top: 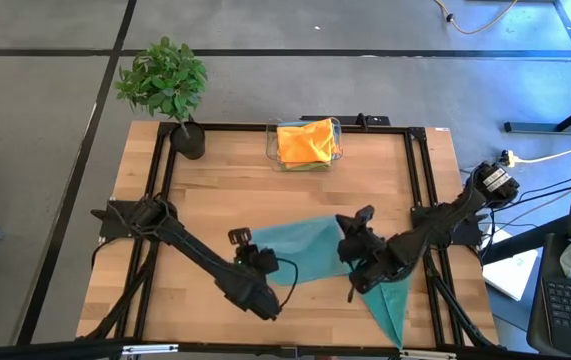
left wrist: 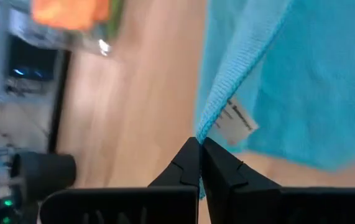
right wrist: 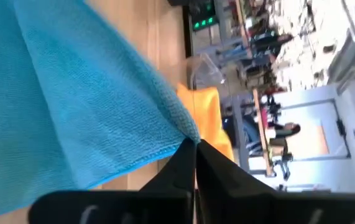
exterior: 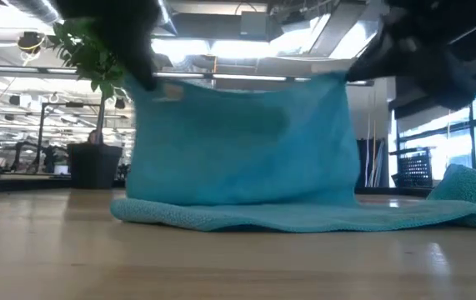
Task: Fold microfiber towels
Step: Fold the top blue microfiber towel
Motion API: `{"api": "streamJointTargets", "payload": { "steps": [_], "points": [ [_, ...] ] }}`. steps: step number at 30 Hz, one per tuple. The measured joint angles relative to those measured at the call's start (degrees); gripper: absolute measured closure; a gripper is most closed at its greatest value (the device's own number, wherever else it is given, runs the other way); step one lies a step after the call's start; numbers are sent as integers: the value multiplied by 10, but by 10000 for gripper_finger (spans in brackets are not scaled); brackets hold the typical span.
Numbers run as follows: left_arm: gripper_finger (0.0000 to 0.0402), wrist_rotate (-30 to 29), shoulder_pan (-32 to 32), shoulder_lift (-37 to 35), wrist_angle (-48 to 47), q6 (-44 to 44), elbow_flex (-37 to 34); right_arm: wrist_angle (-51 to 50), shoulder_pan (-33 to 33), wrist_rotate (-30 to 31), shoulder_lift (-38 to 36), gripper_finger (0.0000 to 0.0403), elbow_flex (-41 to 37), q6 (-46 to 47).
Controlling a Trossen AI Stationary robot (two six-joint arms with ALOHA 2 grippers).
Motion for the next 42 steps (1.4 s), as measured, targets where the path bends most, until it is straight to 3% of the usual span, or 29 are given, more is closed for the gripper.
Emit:
{"api": "streamJointTargets", "payload": {
  "steps": [5, 10, 16, 19, 25, 34, 37, 42],
  "points": [
    [401, -27, 26, -6, -14, -10, -18, -1, -35, -37, 0, 391, -23, 15],
    [401, -86, 47, -5, -13, -28, -68, 2, -70, 57, 0, 399, -57, 29],
    [401, -137, 77, -5, -12, -44, -135, 29, -143, 60, 0, 385, -81, 54],
    [401, -132, 95, -5, -14, -47, -164, 56, -182, 22, 0, 382, -95, 37],
    [401, -148, 119, -5, -13, -54, -203, 151, -243, -156, 0, 380, -104, -59],
    [401, -205, 156, -5, -13, -34, -217, 233, -262, -186, 0, 398, -104, -133],
    [401, -224, 177, -5, -13, -31, -217, 249, -262, -279, 0, 388, -104, -134],
    [401, -198, 217, -5, -12, -24, -221, 241, -254, -595, 0, 373, -104, -98]
  ]
}}
